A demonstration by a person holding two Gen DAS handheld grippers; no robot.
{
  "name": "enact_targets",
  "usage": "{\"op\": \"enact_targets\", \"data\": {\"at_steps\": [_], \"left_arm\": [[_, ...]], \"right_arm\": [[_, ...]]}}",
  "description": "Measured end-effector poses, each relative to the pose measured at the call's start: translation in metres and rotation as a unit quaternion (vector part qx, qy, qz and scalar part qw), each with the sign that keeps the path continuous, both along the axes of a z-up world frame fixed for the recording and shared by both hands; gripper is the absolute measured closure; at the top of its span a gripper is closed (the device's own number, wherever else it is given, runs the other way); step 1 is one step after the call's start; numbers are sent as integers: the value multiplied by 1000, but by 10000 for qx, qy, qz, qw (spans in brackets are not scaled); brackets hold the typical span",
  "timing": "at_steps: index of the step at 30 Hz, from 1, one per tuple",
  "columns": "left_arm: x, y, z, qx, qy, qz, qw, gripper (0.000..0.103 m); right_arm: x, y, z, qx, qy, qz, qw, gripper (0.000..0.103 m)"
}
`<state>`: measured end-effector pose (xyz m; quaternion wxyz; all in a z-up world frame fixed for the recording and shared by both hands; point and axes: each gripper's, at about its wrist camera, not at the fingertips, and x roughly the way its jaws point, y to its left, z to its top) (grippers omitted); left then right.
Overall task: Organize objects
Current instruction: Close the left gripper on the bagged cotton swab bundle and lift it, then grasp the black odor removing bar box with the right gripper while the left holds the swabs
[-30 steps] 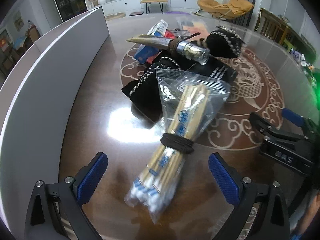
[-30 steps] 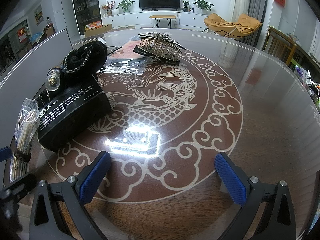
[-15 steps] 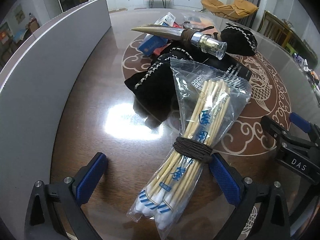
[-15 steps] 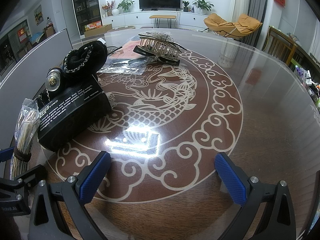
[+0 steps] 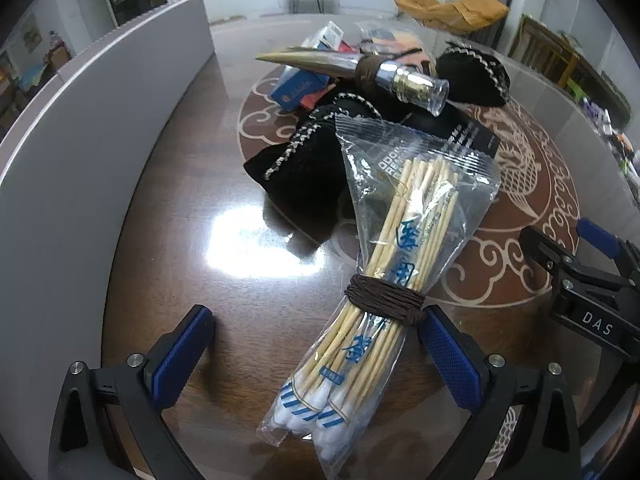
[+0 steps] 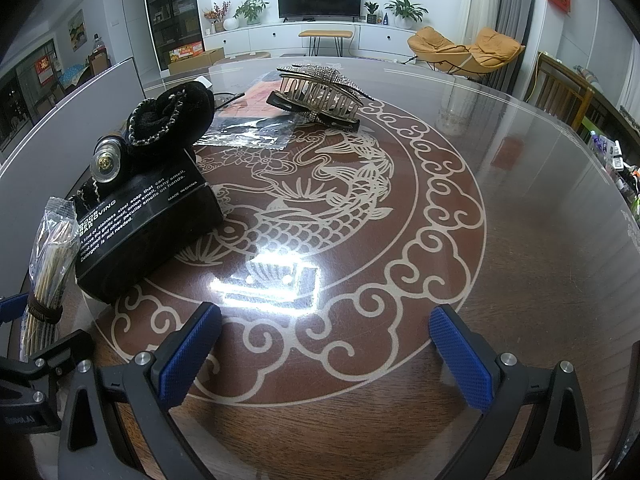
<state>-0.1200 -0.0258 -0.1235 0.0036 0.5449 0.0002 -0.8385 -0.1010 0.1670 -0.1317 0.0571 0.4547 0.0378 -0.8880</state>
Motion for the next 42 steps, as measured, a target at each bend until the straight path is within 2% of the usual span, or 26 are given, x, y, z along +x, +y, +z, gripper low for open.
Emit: {"op": "enact_targets", "data": {"at_steps": [1,3,5,7,9,15,21,29,37,38,39,40,42], "left_arm": [[-1,0,0,1,-61,-61,10000,0],[1,1,3,8,14,-138,9999,10],[7,3,9,3,205,-237,9995,49],[16,9,13,-54,315,-348,9989,73],[28,11,14,-74,377,-349,9987,74],[70,-8,12,260,612,42,9978,74],[71,-20,11,346,688,200,9968,74],[80,-17,11,194,842,135,9962,74],[80,-24,10,404,940,120,9947,74],[81,-24,10,418,953,98,9945,74],[82,-25,10,447,963,84,9943,74],[83,-27,10,488,971,79,9940,74],[83,-30,9,592,989,85,9933,74]], "right_arm": [[0,0,0,0,0,0,10000,0],[0,0,0,0,1,0,10000,0],[0,0,0,0,0,0,10000,0],[0,0,0,1,0,-1,10000,0],[0,0,0,1,0,-1,10000,0],[0,0,0,1,0,-1,10000,0],[0,0,0,1,0,0,10000,0],[0,0,0,0,0,0,10000,0],[0,0,1,-3,-6,-4,10000,0],[-2,-1,1,3,-131,4,9999,0],[-7,-2,3,-65,-421,-40,9991,0],[-7,-4,7,-293,-494,-95,9983,0],[2,-10,23,-802,-222,-122,9965,0]]}}
